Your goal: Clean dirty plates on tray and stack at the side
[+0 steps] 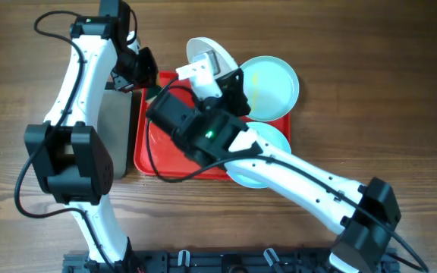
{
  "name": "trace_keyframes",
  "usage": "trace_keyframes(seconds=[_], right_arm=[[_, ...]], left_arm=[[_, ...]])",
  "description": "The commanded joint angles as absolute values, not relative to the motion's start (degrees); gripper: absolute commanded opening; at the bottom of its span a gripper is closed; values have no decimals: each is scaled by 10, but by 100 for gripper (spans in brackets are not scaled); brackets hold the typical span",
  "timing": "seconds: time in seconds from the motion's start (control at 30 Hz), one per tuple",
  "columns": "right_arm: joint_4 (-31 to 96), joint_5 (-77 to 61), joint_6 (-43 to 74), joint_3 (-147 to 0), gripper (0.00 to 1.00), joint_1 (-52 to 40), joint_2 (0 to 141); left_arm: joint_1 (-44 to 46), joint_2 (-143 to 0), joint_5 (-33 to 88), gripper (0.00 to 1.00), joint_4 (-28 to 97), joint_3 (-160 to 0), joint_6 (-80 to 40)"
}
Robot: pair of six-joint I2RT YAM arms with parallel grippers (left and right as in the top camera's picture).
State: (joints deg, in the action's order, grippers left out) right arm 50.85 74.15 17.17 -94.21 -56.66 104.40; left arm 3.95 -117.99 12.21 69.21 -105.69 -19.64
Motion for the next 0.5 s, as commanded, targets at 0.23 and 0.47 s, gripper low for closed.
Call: trace_keyframes(seconds=[0.23, 0.47], right_arm=[[498, 812, 151, -947, 4, -581, 1031], [499, 773, 151, -947, 4, -580, 1031]], left_arm=[[50, -1182, 119, 4, 687, -1052, -202], [50, -1182, 119, 4, 687, -1052, -202]])
